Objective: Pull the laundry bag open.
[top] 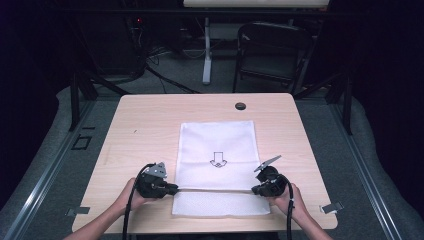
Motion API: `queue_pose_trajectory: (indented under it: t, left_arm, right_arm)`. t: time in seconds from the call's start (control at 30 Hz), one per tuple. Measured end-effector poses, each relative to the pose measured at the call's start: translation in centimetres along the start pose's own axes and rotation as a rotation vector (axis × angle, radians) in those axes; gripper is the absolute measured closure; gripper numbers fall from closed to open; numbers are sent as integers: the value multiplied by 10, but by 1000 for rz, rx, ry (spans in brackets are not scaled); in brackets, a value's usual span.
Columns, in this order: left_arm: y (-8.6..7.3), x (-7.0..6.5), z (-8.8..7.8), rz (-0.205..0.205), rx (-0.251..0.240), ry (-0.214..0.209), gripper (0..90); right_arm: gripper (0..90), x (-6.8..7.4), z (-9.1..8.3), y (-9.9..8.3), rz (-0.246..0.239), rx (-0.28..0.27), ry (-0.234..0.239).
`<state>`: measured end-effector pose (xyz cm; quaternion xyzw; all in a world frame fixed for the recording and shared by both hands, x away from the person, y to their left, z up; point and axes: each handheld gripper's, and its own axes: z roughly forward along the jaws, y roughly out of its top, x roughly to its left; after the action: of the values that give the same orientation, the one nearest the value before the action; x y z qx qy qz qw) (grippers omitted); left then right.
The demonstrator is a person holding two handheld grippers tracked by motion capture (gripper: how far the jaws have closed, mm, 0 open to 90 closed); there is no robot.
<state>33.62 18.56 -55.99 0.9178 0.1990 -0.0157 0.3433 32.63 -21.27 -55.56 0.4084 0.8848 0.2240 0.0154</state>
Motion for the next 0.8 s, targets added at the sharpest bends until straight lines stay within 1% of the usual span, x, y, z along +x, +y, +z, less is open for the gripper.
queue_pose_trajectory:
  t: [0.07,0.1,0.13,0.17,0.2,0.23,0.27,0.3,0.33,0.37,0.4,0.43,0.47,0.5,0.53,0.57,0.6,0.63,0.67,0.7,0.73,0.77,0.8]
  left_arm:
    - [0,0,-1,-4,-9,-10,801]
    - [1,1,-2,-7,-12,-15,763]
    - [2,2,-4,-19,-20,-15,695]
    - [2,3,-6,-23,-38,-22,681]
    - [4,3,-8,-26,-44,-11,643]
    - [6,2,-11,-38,-52,-7,573]
    - [8,2,-14,-43,-61,-8,527]
    - [9,0,-17,-38,-70,12,492]
    - [11,-1,-20,-46,-77,29,451]
    - [13,-2,-24,-59,-90,37,407]
    - [15,-4,-29,-69,-97,72,373]
    - [16,-5,-33,-70,-101,85,306]
    - [16,-6,-37,-90,-110,95,273]
    - [16,-6,-43,-109,-106,115,223]
    - [16,-7,-46,-122,-116,123,165]
    - [15,-7,-51,-141,-122,139,158]
    - [13,-7,-55,-164,-128,156,152]
    - [10,-8,-61,-192,-143,175,142]
    - [7,-8,-65,-222,-156,199,139]
    - [3,-8,-69,-246,-165,211,125]
    - [0,-8,-72,-268,-163,228,111]
    - [-4,-7,-75,-308,-172,259,109]
    - [-8,-7,-79,-327,-180,275,87]
  right_arm:
    - [867,1,0,0,-8,-8,4]
    - [785,1,0,1,-21,-14,18]
    - [703,3,-1,1,-3,-39,40]
    - [693,4,-3,2,-31,-38,33]
    - [675,6,-7,2,-48,-55,28]
    - [614,8,-12,3,-52,-75,22]
    - [575,9,-16,5,-57,-90,21]
    - [553,10,-21,5,-60,-115,18]
    - [505,10,-26,5,-63,-135,16]
    - [435,10,-31,6,-69,-139,6]
    - [382,10,-35,6,-67,-141,1]
    - [328,10,-40,4,-59,-159,-8]
    - [280,9,-43,4,-56,-162,-24]
    - [217,8,-47,3,-52,-160,-43]
    - [167,5,-52,0,-36,-179,-46]
    - [146,4,-56,-1,-22,-184,-63]
    - [129,1,-61,-4,-19,-191,-90]
    - [110,-2,-66,-7,-9,-209,-105]
    - [75,-7,-72,-11,9,-207,-129]
    - [55,-10,-75,-16,20,-208,-148]
    - [36,-14,-78,-21,45,-220,-156]
    - [5,-17,-80,-25,58,-216,-164]
    - [0,-23,-81,-31,79,-200,-181]
